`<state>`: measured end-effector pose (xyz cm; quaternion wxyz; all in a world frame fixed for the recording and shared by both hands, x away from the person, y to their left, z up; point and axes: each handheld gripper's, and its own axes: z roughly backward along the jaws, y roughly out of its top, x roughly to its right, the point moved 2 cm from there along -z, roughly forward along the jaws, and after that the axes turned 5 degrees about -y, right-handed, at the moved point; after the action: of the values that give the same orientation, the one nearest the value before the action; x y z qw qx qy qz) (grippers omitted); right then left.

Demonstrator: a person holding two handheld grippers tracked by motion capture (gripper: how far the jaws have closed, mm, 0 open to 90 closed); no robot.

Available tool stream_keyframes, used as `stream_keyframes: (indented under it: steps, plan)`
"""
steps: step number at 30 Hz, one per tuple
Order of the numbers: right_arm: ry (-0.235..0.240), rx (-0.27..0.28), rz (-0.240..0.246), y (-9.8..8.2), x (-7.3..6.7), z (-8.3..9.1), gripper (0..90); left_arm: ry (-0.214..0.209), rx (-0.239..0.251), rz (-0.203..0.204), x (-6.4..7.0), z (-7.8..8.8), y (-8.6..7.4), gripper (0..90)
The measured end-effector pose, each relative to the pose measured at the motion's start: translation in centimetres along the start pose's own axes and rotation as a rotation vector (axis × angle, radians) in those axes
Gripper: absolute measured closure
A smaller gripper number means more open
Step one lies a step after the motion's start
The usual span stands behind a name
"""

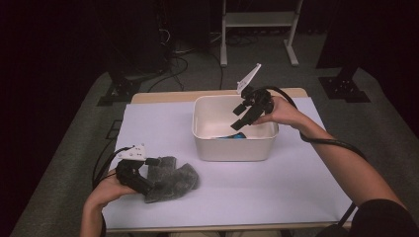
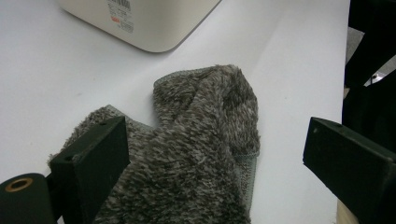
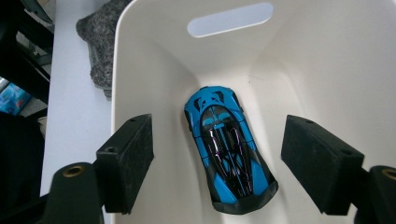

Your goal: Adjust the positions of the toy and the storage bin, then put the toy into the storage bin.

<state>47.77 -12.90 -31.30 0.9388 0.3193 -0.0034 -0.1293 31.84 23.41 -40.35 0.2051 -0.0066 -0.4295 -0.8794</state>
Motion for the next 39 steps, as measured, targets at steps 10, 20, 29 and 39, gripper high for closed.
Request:
stream_keyframes:
  steps: [10, 20, 29, 39]
  plan:
    - [-0.013, 0.041, -0.019, -0.7, -0.4, 1.7, 23.5, -0.001, -0.004, 0.006, 0.0, -0.1, -0.3, 6.1]
    - [-0.049, 0.061, -0.046, -1.8, -0.7, 3.8, 22.3, -0.012, -0.011, -0.005, 0.1, -0.3, -0.1, 6.1]
    - [-0.105, 0.092, -0.073, -3.6, -1.1, 7.0, 21.8, -0.014, -0.017, -0.01, 0.0, -0.6, 0.1, 6.1]
    - [-0.13, 0.132, -0.12, -6.1, -1.3, 9.2, 21.7, -0.014, -0.018, -0.011, 0.2, -0.7, 0.0, 6.1]
